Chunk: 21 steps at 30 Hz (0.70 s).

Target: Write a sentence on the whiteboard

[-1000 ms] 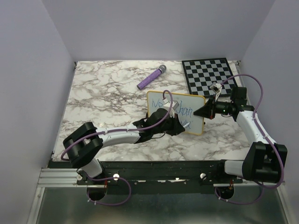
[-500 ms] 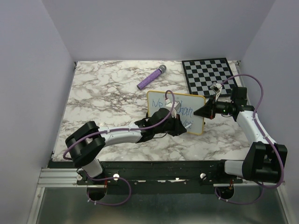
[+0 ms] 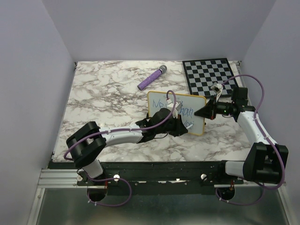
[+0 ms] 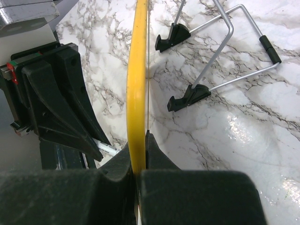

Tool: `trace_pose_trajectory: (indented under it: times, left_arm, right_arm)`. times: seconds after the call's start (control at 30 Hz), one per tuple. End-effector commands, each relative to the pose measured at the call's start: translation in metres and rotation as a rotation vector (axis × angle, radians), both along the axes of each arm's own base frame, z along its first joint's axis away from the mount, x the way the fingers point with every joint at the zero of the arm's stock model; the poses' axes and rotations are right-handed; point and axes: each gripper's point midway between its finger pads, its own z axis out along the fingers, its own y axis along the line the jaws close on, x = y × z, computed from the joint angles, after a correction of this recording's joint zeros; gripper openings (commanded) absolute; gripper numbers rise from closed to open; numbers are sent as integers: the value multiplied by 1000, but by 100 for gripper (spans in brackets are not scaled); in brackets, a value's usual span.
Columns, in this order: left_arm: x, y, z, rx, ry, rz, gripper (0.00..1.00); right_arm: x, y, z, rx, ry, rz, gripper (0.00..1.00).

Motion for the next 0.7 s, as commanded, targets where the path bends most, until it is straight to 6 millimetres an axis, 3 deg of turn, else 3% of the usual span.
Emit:
trace_pose_trajectory:
  times: [0.0, 0.4, 0.67]
  left_arm:
    - [-2, 1, -12, 32, 22, -11, 0]
    - [-12, 10, -32, 69, 69, -26, 0]
    - [-15, 10, -35, 66, 77, -40, 0]
  right_arm:
    - [-6, 4, 12, 40, -29, 33, 1]
    - [-6, 4, 13, 40, -32, 34, 1]
    - [-6, 4, 12, 39, -30, 33, 1]
